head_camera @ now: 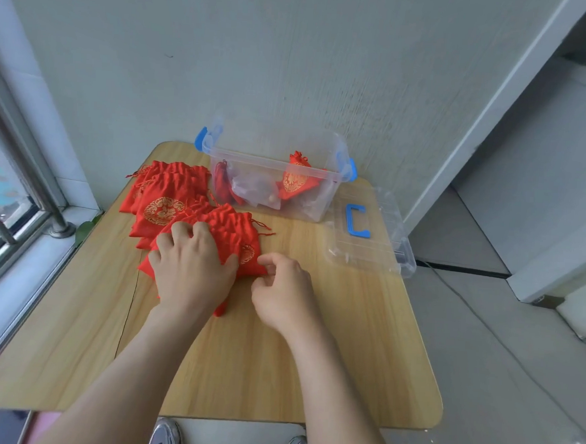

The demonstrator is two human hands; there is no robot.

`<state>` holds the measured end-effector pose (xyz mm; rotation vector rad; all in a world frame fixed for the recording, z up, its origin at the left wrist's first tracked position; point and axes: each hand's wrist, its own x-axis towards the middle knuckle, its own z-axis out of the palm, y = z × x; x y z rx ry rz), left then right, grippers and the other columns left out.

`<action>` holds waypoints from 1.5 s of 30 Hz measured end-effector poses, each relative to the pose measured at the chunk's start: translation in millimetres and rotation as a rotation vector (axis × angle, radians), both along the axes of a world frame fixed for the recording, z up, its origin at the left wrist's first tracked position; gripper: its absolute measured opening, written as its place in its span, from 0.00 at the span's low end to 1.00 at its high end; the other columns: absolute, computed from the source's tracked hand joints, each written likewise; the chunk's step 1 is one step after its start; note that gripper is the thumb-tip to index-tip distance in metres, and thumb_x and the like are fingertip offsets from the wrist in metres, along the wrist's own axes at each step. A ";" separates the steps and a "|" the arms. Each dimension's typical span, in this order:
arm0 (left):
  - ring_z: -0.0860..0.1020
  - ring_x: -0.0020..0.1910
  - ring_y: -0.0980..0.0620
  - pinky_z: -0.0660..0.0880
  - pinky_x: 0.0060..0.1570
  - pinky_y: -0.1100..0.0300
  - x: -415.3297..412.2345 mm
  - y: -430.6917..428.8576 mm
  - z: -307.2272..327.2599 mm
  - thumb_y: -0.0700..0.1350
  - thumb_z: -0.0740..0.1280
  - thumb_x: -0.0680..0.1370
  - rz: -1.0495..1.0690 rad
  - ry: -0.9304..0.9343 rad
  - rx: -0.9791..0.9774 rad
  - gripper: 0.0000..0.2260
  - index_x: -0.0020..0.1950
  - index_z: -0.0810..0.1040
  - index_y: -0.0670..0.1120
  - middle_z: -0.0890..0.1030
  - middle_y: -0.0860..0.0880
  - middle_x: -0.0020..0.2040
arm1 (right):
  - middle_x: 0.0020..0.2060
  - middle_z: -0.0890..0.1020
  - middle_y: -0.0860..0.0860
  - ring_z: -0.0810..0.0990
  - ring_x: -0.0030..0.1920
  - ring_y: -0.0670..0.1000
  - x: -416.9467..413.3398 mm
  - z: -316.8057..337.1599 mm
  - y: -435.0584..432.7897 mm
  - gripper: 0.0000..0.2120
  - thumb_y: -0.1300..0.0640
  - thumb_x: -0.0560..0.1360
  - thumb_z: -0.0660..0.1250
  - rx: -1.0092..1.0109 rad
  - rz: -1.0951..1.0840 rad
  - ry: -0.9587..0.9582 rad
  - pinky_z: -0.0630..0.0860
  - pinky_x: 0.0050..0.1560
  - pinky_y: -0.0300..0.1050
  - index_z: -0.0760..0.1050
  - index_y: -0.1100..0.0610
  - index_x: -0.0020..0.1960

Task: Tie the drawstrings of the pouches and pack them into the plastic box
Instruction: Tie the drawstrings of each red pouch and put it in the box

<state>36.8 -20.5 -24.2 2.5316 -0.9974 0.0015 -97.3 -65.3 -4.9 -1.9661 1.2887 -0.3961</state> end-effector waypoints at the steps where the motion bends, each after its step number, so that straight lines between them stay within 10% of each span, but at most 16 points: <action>1: 0.72 0.64 0.33 0.69 0.61 0.40 1.0 1.8 -1.0 0.61 0.73 0.76 0.007 -0.010 0.007 0.27 0.62 0.74 0.42 0.75 0.39 0.64 | 0.67 0.80 0.49 0.77 0.69 0.51 -1.7 -1.2 3.5 0.22 0.61 0.81 0.64 -0.021 0.011 0.003 0.76 0.68 0.44 0.75 0.50 0.73; 13: 0.76 0.55 0.36 0.73 0.55 0.44 8.0 6.7 -1.8 0.45 0.67 0.83 -0.091 0.115 -0.254 0.10 0.60 0.80 0.40 0.77 0.40 0.57 | 0.66 0.77 0.51 0.74 0.69 0.52 -3.7 -11.4 6.3 0.21 0.58 0.82 0.64 -0.086 0.035 0.003 0.74 0.69 0.46 0.72 0.50 0.75; 22: 0.76 0.35 0.59 0.69 0.37 0.67 -35.5 16.9 32.3 0.45 0.70 0.82 -0.382 0.370 -0.620 0.04 0.48 0.78 0.50 0.79 0.57 0.37 | 0.45 0.89 0.50 0.86 0.46 0.49 -23.2 7.8 3.3 0.06 0.54 0.80 0.69 0.234 -0.272 -0.655 0.81 0.48 0.45 0.84 0.53 0.50; 28: 0.82 0.39 0.54 0.83 0.47 0.47 -47.2 15.5 28.6 0.42 0.66 0.80 -0.344 0.699 -0.608 0.10 0.54 0.84 0.53 0.85 0.55 0.42 | 0.44 0.89 0.49 0.89 0.48 0.52 -45.0 14.4 -0.2 0.03 0.59 0.78 0.73 0.232 -0.351 -0.783 0.85 0.49 0.48 0.84 0.53 0.51; 45: 0.87 0.40 0.55 0.85 0.50 0.49 -55.7 25.7 22.1 0.36 0.69 0.83 -0.161 0.635 -0.741 0.10 0.53 0.86 0.49 0.88 0.52 0.40 | 0.41 0.89 0.48 0.87 0.42 0.43 -76.1 6.7 -14.5 0.11 0.63 0.79 0.72 0.101 -0.296 -0.629 0.82 0.48 0.38 0.85 0.47 0.48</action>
